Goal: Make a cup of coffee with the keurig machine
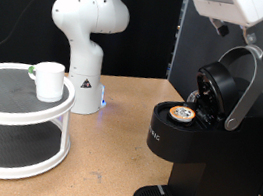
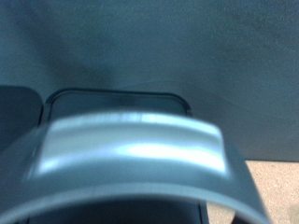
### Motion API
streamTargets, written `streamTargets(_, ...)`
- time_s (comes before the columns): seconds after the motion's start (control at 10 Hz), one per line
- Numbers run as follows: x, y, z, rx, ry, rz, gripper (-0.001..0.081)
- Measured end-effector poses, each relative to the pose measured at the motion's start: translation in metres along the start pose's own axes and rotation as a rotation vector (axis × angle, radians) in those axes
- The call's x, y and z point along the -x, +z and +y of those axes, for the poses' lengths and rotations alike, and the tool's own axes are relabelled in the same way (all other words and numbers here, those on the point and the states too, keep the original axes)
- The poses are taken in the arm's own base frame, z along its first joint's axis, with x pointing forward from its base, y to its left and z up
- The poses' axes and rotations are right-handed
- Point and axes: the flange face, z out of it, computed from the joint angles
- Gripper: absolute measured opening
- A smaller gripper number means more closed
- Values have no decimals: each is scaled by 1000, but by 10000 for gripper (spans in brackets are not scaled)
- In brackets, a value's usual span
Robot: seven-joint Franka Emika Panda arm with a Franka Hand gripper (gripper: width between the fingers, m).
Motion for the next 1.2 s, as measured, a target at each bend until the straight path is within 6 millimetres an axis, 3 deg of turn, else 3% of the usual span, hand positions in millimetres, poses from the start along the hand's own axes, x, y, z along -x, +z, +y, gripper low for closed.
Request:
streamTargets(0.3,-16,10,-13,15,11,13,808)
streamTargets(0.4,-21,12,-16,16,11,16,716)
streamTargets(0.5,-25,14,-18,18,11,20,716)
streamTargets(0.6,-29,16,-19,21,8,23,498)
streamTargets(0.7,-32,18,-22,22,5,25,498)
streamTargets(0.9,-38,23,-26,17,8,22,223)
streamTargets(1.0,-39,28,-27,18,6,19,223)
streamTargets(1.1,-41,33,-29,20,4,15,47)
streamTargets(1.2,-41,38,-29,21,3,9,47)
